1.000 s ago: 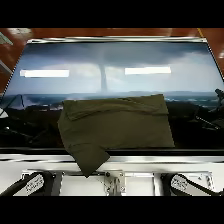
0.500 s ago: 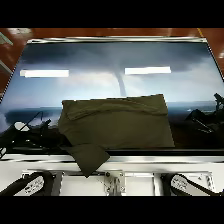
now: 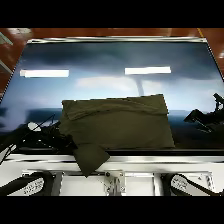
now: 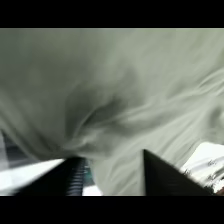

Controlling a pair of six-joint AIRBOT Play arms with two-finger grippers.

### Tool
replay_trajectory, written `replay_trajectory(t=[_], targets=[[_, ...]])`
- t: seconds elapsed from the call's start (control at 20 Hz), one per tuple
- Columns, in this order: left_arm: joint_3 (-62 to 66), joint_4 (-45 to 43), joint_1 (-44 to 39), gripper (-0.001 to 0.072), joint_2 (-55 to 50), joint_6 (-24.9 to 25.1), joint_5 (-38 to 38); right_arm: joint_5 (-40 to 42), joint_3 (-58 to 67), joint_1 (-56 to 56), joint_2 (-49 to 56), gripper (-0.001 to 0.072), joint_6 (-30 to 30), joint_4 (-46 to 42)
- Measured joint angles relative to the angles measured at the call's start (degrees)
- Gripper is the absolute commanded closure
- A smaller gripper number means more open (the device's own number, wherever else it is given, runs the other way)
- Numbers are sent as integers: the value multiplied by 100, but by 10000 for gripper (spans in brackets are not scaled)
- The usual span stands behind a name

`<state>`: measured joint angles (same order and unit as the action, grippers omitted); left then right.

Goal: Fold the shirts.

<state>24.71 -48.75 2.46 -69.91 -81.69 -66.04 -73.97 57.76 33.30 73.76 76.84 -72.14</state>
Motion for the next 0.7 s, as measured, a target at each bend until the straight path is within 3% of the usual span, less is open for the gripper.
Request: replay_trajectory(t=[0.05, 0.4, 0.7], targets=[[0, 107, -50, 671, -13, 2, 105, 2, -7, 0, 0, 36, 2, 0], [0, 378, -201, 672, 66, 476, 17, -192, -750, 11, 0, 35, -111, -160], [4, 413, -201, 672, 295, 597, -114, 74, -1556, 11, 0, 36, -251, -153]])
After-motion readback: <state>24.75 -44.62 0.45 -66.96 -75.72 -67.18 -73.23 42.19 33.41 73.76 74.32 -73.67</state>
